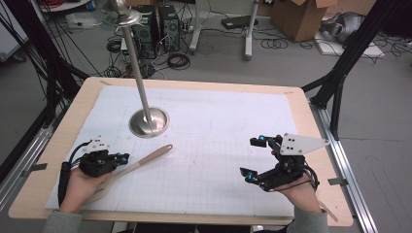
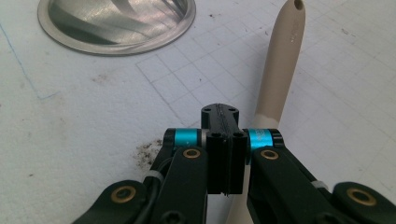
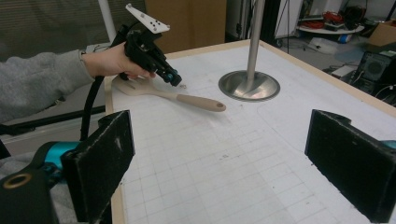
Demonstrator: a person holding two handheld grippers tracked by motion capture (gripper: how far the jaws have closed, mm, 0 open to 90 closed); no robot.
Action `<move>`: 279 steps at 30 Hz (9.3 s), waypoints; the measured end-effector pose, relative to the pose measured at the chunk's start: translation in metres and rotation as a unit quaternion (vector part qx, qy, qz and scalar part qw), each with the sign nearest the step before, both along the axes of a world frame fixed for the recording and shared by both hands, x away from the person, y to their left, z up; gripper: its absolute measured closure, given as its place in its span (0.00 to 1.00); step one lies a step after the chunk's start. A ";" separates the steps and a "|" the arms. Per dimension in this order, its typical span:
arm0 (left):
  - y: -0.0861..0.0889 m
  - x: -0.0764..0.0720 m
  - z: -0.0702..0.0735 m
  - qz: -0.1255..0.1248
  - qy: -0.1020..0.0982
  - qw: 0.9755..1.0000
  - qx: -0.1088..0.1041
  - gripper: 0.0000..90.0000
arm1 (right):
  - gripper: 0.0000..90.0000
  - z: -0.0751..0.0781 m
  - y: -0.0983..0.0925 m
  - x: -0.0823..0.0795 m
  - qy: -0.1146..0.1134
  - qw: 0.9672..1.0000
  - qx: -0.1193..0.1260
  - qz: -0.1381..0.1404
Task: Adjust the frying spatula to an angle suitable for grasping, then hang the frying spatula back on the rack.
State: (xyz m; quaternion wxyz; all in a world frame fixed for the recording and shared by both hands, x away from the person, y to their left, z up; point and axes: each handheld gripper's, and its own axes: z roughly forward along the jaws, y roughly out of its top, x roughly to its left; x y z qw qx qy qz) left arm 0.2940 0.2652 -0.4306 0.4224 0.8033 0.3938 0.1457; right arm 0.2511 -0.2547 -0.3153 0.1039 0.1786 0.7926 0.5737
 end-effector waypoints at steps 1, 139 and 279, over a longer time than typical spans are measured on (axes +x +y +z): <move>0.001 0.000 -0.001 0.001 0.002 1.000 0.002 1.00 | 0.08 0.000 0.000 0.000 -0.001 1.000 0.000 0.000; -0.129 0.015 -0.017 0.052 -0.048 0.994 0.083 1.00 | 0.08 -0.006 0.003 0.000 0.012 1.000 -0.010 0.000; 0.001 -0.005 -0.002 -0.014 0.005 0.997 -0.082 0.26 | 0.08 -0.014 0.017 0.011 0.026 0.999 -0.032 0.011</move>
